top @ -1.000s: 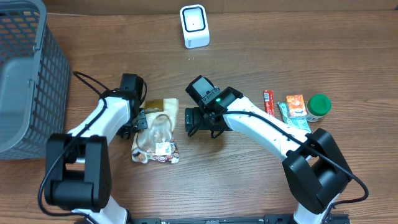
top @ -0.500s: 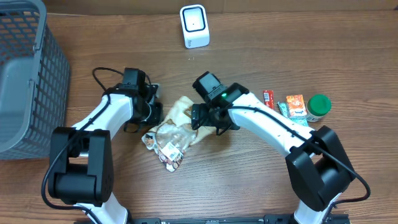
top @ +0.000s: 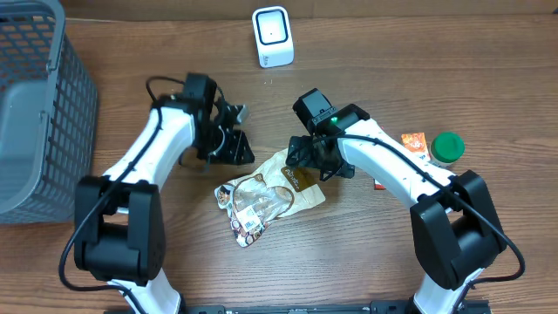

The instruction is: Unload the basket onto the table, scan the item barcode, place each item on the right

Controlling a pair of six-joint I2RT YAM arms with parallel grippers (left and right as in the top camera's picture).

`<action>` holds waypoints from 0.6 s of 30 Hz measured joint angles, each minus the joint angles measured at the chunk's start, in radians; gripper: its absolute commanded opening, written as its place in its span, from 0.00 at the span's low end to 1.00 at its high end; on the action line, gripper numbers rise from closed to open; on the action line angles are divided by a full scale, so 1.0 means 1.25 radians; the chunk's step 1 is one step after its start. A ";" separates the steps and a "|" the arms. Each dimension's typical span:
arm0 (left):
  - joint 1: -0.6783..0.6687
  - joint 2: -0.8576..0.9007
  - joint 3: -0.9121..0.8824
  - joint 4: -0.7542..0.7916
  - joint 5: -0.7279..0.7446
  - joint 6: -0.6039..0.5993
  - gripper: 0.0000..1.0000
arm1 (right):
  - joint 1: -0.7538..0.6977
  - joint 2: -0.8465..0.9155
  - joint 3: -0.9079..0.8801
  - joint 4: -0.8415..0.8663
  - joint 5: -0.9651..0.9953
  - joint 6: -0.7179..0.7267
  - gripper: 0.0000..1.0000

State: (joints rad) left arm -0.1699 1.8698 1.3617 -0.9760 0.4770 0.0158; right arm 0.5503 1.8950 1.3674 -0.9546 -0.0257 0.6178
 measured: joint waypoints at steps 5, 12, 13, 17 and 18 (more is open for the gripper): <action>0.002 -0.031 0.052 -0.152 -0.074 -0.085 0.36 | 0.001 0.000 0.000 -0.001 -0.038 -0.024 1.00; 0.001 -0.034 -0.024 -0.226 -0.153 -0.125 0.35 | 0.005 0.000 -0.007 0.021 -0.059 -0.059 1.00; 0.001 -0.034 -0.043 -0.222 -0.158 -0.127 0.35 | 0.005 0.000 -0.011 0.026 -0.060 -0.061 1.00; 0.001 -0.034 -0.117 -0.187 -0.167 -0.134 0.36 | 0.006 0.000 -0.033 0.046 -0.067 -0.066 1.00; 0.001 -0.034 -0.131 -0.179 -0.168 -0.135 0.36 | 0.006 0.000 -0.041 0.055 -0.071 -0.067 1.00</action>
State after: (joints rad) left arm -0.1688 1.8271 1.1976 -1.1992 0.2676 -0.1524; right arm 0.5579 1.8950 1.3167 -0.8864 -0.1146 0.5335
